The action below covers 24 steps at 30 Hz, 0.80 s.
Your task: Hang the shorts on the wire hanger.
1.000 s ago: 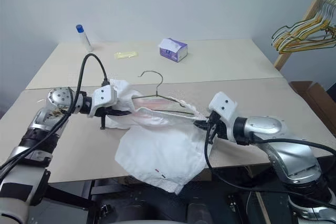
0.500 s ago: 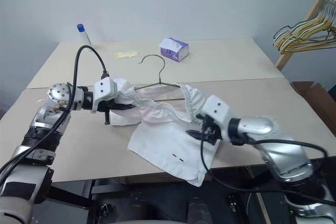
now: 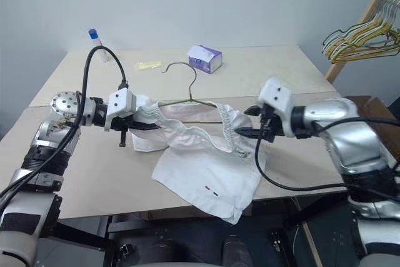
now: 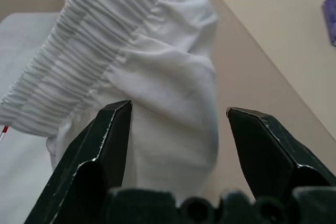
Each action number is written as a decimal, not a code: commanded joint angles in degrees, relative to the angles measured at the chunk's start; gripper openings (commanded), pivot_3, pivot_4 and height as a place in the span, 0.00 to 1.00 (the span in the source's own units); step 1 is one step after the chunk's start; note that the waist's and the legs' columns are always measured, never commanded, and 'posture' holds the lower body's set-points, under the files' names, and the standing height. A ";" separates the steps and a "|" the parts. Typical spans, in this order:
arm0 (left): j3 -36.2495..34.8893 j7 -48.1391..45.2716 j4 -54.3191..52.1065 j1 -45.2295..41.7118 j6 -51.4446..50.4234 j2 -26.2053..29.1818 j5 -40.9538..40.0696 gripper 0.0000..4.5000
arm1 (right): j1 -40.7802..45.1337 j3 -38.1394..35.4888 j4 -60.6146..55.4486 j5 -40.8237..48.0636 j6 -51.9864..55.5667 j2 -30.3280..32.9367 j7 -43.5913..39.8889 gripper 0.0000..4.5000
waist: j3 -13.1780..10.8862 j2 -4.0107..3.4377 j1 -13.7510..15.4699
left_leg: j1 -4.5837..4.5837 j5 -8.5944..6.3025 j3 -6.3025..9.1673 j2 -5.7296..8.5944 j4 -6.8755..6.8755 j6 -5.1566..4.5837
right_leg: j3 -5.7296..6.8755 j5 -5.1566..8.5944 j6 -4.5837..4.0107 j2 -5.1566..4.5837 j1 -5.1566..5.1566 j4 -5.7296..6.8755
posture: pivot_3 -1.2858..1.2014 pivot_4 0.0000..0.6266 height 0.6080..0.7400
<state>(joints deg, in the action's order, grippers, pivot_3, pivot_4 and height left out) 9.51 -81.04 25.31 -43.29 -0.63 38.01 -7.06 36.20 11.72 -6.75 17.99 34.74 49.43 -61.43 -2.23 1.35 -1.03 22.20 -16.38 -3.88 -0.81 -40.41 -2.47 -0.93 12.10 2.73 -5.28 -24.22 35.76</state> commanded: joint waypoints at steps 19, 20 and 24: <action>-0.49 -3.34 0.64 -4.03 2.34 -3.69 -2.10 0.00 | 3.78 4.01 4.47 -6.11 -1.33 -1.82 -8.55 0.01 | 0.00 0.00 0.22 | 0.06 0.00 0.04 -0.01 -0.01 0.01 | 0.08 0.00 0.00 0.00 -0.01 0.10 | 0.51 0.00 1.00; -1.14 -2.82 0.86 -4.35 1.33 -4.17 -2.71 0.00 | 3.28 3.25 3.79 -5.24 -0.27 -1.66 -8.58 0.01 | 0.00 0.00 0.20 | 0.05 0.00 0.04 -0.01 -0.02 0.01 | 0.09 -0.01 0.00 0.00 0.00 0.10 | 0.51 0.00 1.00; -4.68 -0.36 3.79 -6.65 -1.15 -5.52 -5.43 0.26 | -2.13 -1.95 -1.49 -0.89 5.25 0.74 -7.70 0.00 | 0.00 0.00 0.36 | 0.14 0.00 0.13 -0.03 -0.10 0.01 | 0.18 -0.01 0.00 -0.01 -0.01 0.08 | 0.50 0.00 1.00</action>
<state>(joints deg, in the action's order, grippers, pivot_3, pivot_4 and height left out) 7.87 -82.87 28.85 -47.47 -1.49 32.30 -10.21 34.97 13.98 -5.46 14.93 37.32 48.48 -69.76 -2.23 1.35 -0.66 22.34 -16.38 -3.74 -0.82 -40.51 -2.46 -0.76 12.10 2.73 -5.30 -24.22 35.86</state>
